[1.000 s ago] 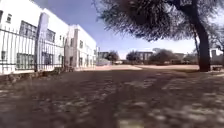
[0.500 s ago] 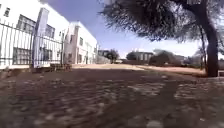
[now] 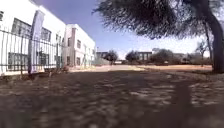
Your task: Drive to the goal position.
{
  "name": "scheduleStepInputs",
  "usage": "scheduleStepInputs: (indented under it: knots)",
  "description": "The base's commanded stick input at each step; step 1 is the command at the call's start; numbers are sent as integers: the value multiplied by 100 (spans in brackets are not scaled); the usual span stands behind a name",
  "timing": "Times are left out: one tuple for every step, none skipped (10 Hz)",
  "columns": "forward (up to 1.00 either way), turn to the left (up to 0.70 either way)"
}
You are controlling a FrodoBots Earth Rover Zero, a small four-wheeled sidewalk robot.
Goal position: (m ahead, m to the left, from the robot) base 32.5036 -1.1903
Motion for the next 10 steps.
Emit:
scheduleStepInputs:
  knots:
    - [100, 0]
    - [100, 0]
    - [100, 0]
    - [100, 0]
    - [100, 0]
    - [100, 0]
    - [100, 0]
    - [100, 0]
    - [100, 0]
    - [100, 0]
